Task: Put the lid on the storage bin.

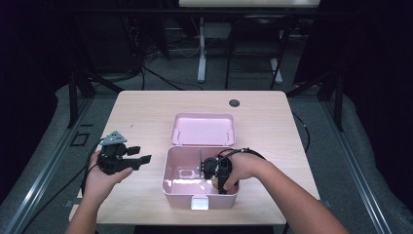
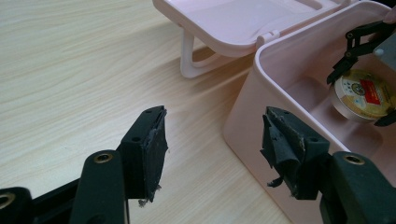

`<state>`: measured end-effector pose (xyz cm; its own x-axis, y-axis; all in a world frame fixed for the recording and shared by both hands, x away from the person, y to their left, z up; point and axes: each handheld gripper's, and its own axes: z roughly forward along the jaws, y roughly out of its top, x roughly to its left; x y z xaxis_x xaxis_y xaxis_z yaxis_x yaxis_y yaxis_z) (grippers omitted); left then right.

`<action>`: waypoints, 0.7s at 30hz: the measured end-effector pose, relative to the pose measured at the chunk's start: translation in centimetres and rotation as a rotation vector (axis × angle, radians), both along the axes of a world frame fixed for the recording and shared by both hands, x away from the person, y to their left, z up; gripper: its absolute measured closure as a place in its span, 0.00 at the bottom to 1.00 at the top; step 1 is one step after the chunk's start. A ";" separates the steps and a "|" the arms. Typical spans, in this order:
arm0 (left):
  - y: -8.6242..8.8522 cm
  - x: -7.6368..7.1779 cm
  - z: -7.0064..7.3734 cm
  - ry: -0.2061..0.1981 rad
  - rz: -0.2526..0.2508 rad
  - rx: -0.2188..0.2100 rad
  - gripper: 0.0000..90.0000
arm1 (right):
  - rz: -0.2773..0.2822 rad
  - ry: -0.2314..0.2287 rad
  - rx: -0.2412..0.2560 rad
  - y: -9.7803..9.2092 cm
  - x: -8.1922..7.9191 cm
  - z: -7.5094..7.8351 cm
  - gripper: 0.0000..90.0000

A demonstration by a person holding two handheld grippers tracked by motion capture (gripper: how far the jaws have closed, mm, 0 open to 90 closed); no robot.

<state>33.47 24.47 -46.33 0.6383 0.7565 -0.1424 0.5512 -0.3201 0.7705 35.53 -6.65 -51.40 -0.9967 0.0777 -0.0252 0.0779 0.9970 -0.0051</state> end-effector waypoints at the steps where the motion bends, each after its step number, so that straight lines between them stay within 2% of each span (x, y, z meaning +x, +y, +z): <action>1: 0.0 0.0 0.0 0.000 0.001 -0.001 0.44 | 0.002 0.000 -0.002 0.0 0.0 0.0 0.21; 6: 0.0 0.0 0.0 -0.003 -0.001 0.000 0.44 | 0.000 0.003 -0.003 0.0 0.0 -0.1 0.21; 8: 0.0 0.0 0.0 -0.002 -0.003 0.000 0.44 | -0.010 0.009 -0.004 0.1 0.1 -0.1 0.16; 10: 0.0 0.0 0.0 -0.003 -0.001 -0.001 0.44 | -0.010 0.006 -0.005 0.1 0.1 0.0 0.16; 13: 0.0 0.0 0.0 -0.003 -0.002 -0.002 0.44 | -0.018 0.005 0.009 0.0 0.1 0.2 0.16; 16: 0.1 0.0 0.0 -0.001 0.000 -0.002 0.44 | -0.025 0.001 0.034 -0.2 0.1 1.0 0.17; 19: 0.0 0.0 0.0 -0.001 -0.001 -0.001 0.44 | -0.020 -0.013 0.033 -0.2 -0.1 1.6 0.18; 21: 0.0 0.0 0.0 0.000 -0.002 -0.002 0.44 | -0.023 -0.024 0.047 -0.4 -0.2 2.6 0.19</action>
